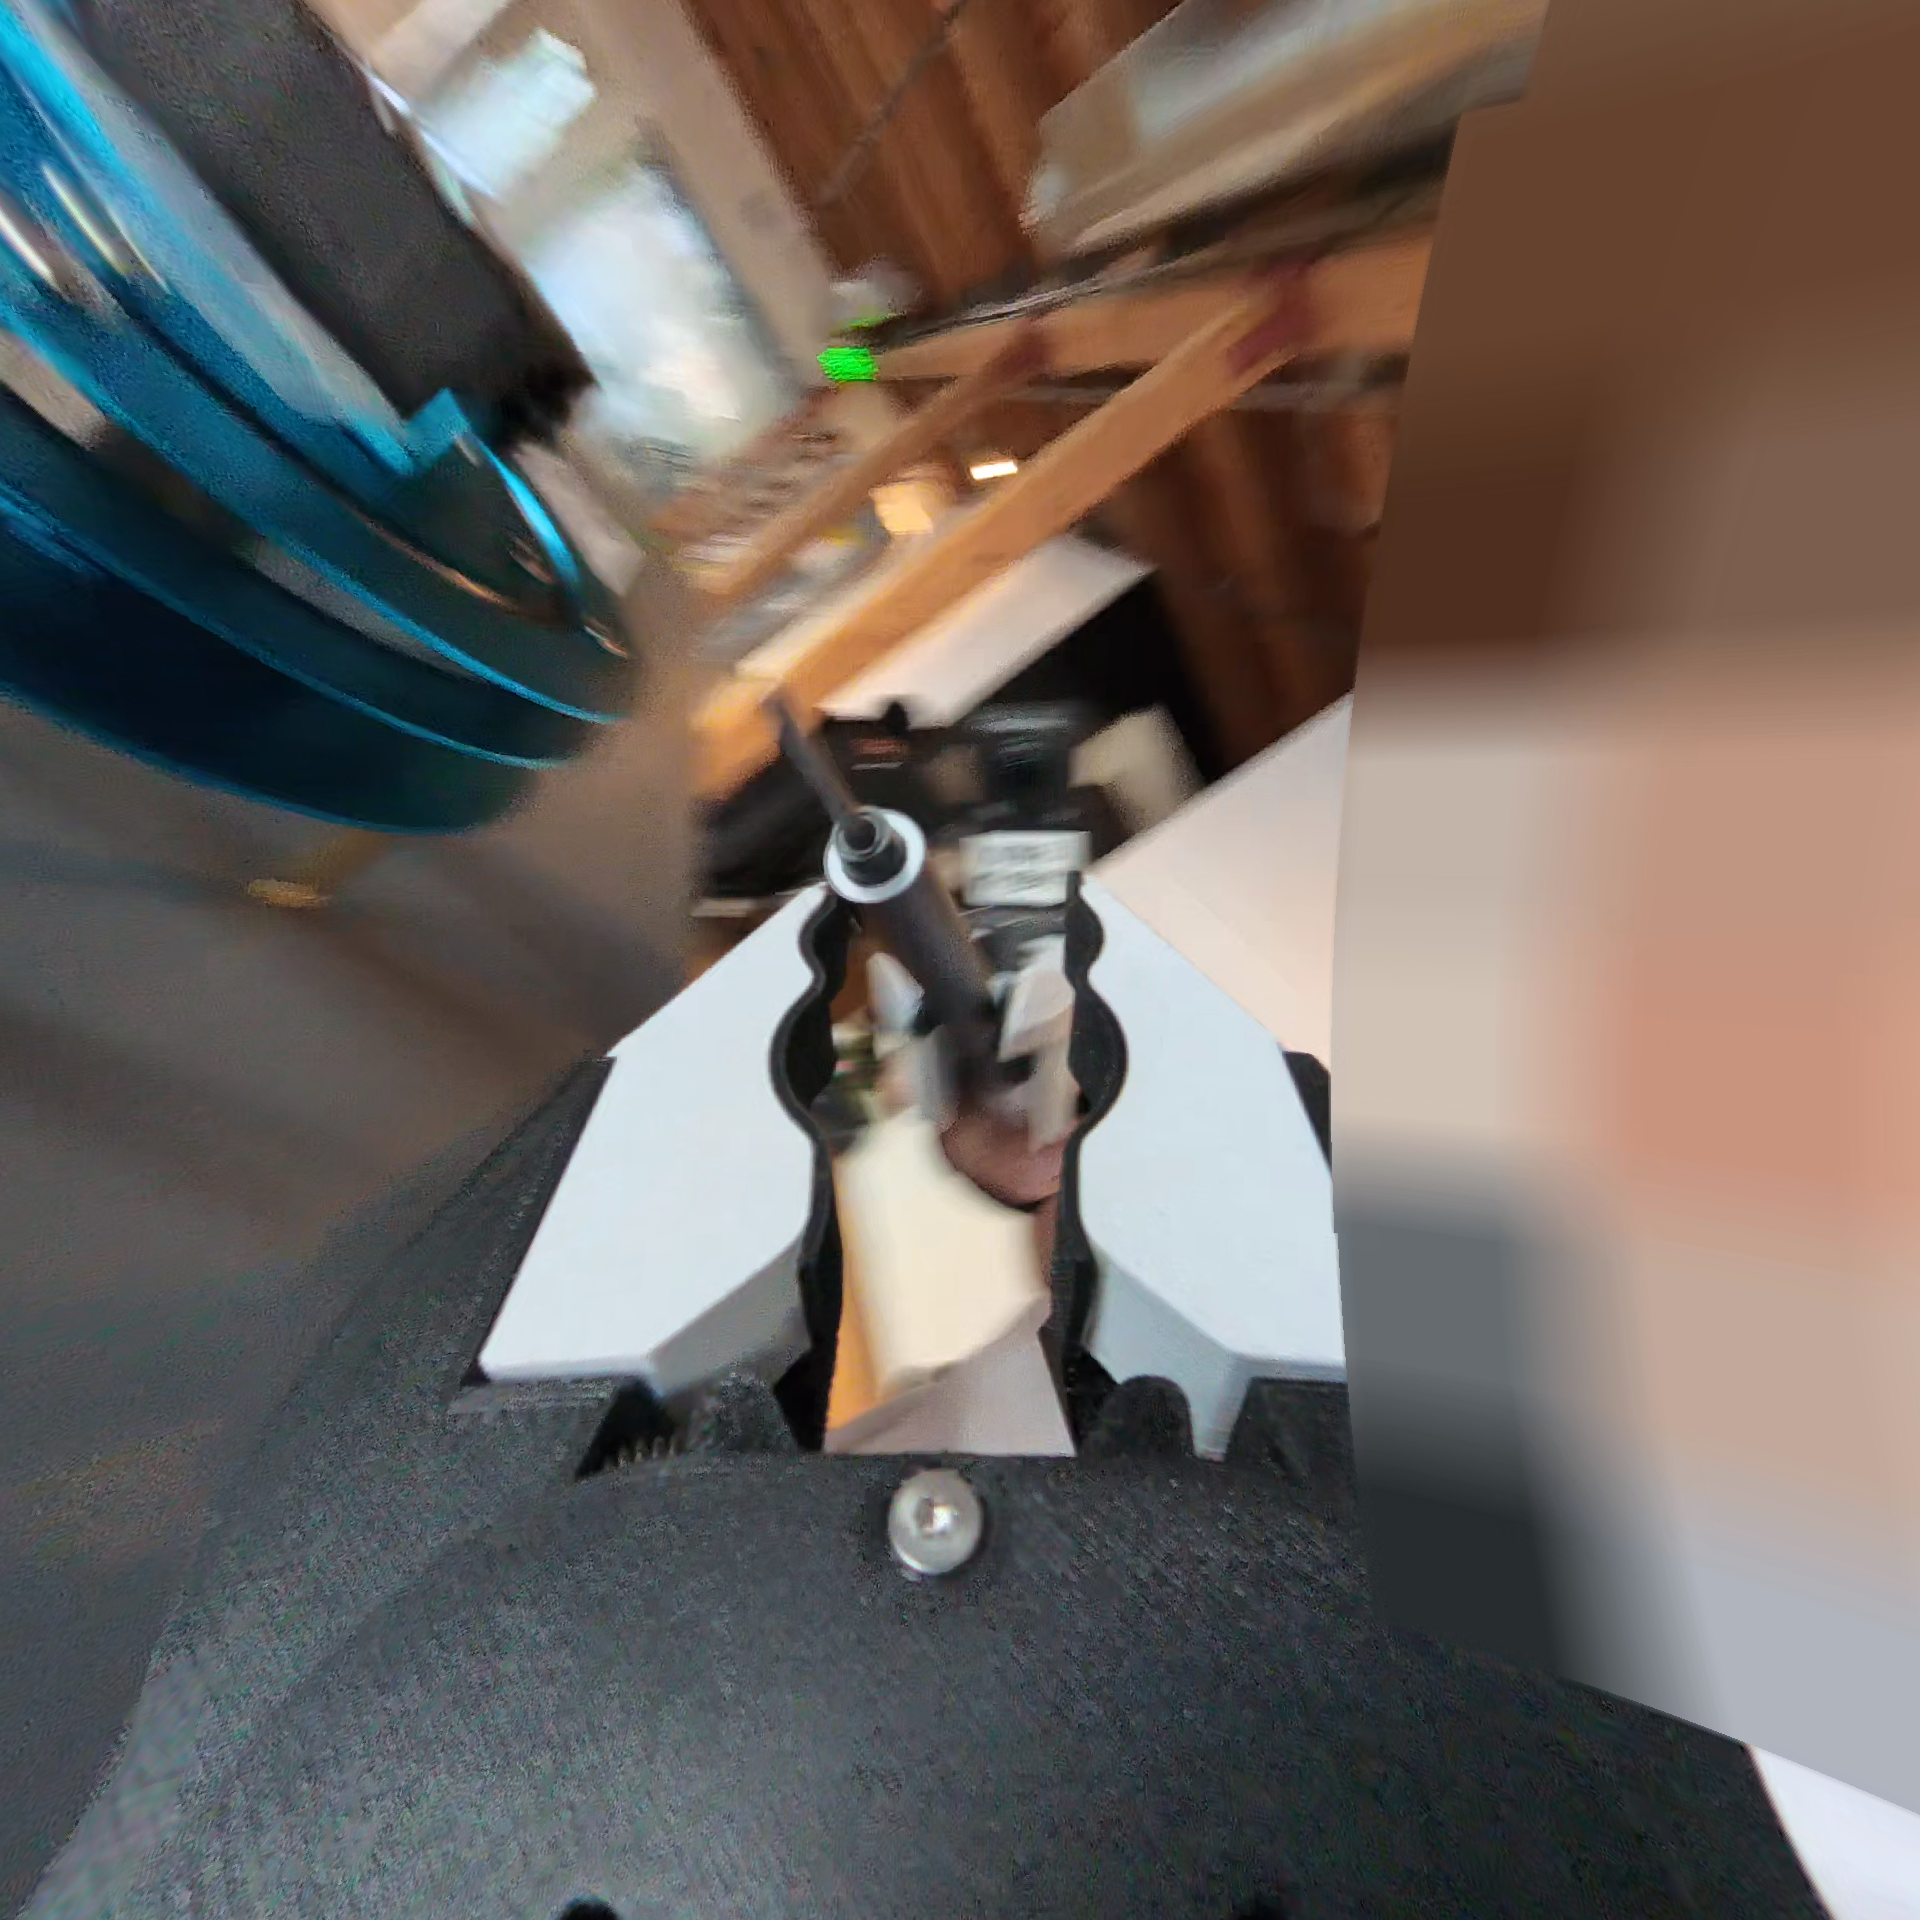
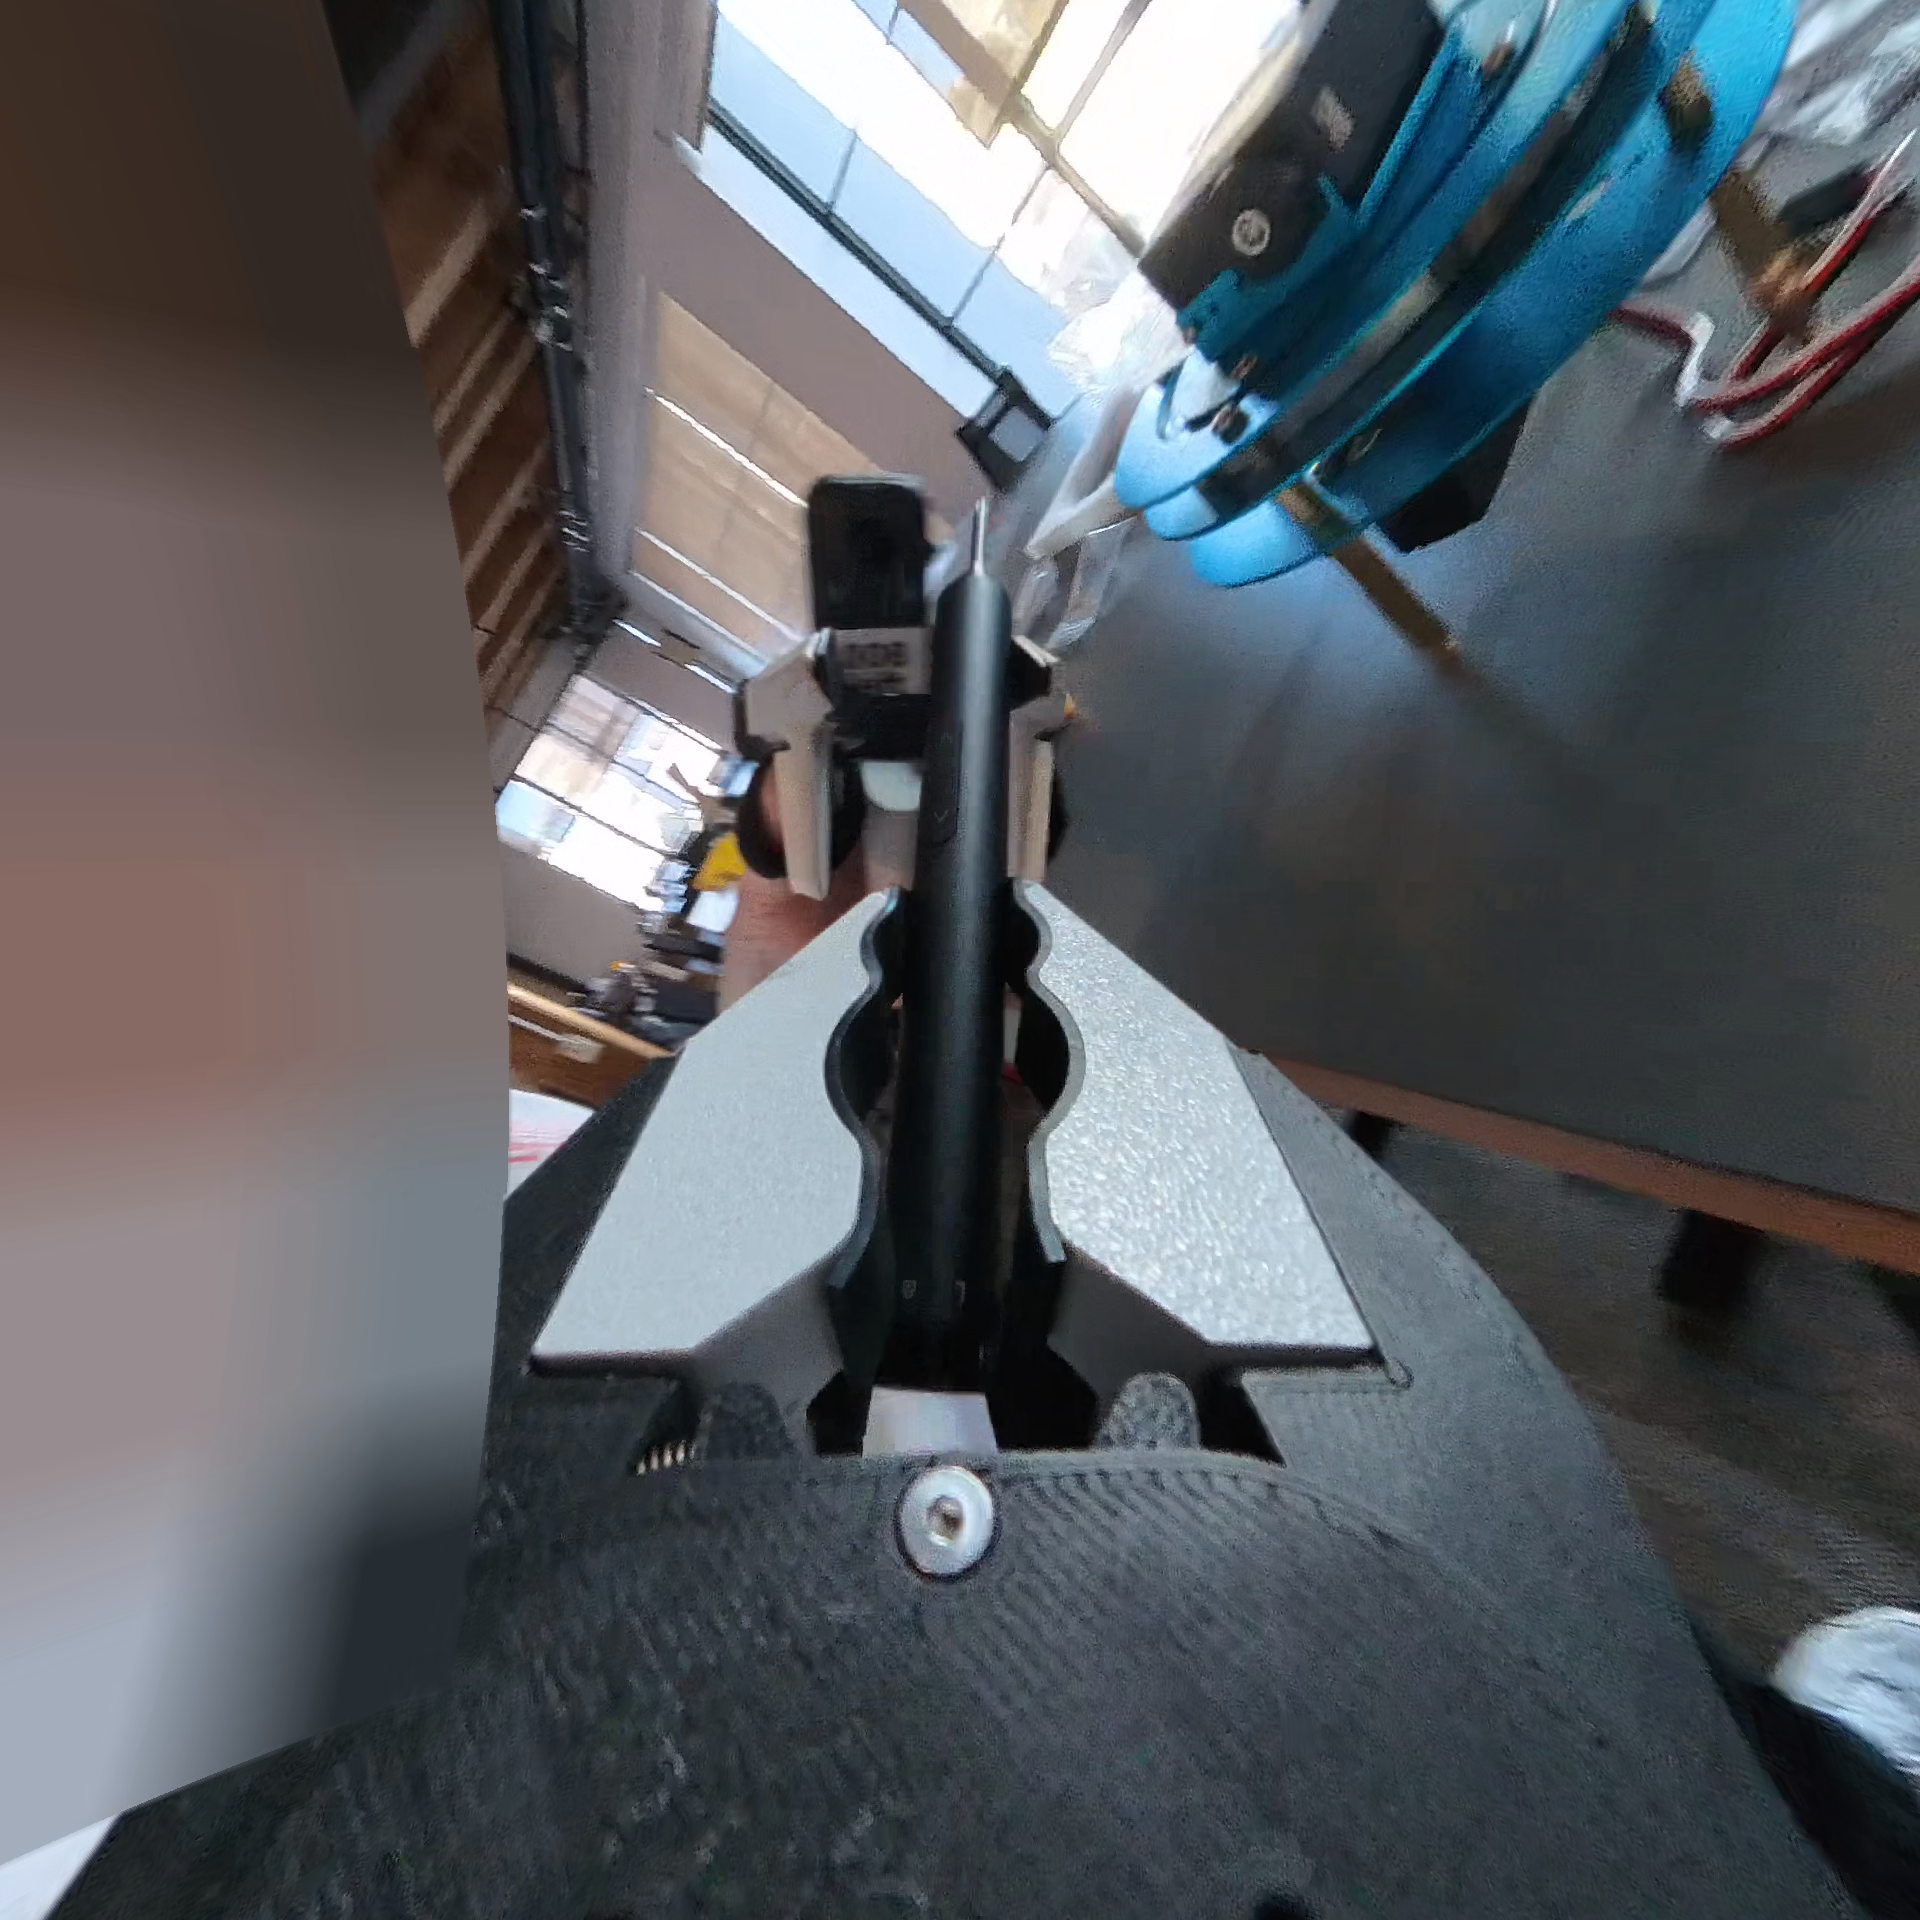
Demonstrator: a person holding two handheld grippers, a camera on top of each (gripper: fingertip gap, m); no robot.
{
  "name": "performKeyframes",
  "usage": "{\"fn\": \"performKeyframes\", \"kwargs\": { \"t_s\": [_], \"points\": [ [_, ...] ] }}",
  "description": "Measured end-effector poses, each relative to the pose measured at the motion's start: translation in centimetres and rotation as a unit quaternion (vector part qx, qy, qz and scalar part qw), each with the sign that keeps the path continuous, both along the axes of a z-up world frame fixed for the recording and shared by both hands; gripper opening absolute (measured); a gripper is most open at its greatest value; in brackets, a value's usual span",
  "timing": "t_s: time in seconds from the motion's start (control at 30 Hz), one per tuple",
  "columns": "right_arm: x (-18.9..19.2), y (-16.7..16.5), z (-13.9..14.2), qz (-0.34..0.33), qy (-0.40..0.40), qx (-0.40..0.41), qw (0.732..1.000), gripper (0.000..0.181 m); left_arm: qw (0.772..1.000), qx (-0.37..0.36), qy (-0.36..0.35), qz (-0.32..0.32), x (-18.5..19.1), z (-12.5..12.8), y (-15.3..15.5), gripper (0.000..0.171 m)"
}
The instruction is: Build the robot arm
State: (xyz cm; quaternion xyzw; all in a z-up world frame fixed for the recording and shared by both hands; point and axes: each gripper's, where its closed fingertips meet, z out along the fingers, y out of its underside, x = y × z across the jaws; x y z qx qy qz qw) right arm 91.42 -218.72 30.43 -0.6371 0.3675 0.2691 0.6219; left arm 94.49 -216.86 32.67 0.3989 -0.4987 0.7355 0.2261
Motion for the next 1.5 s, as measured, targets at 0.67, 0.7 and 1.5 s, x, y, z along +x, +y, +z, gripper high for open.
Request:
{"fn": "performKeyframes", "kwargs": {
  "t_s": [0.67,0.7,1.5],
  "points": [
    [2.2,-4.3,2.4,-0.135,-0.122,0.069,0.981,0.015,0.765,0.515,-0.322,0.212,6.2,-2.1,7.5,0.086],
    [2.3,-4.6,2.4,-0.141,-0.128,0.067,0.979,0.015,0.751,0.53,-0.336,0.204,6.5,-2.3,7.2,0.09],
    [2.5,-4.0,0.6,-0.191,-0.288,-0.115,0.931,0.016,0.987,0.142,-0.065,0.041,0.5,-1.0,1.2,0.045]
  ]
}}
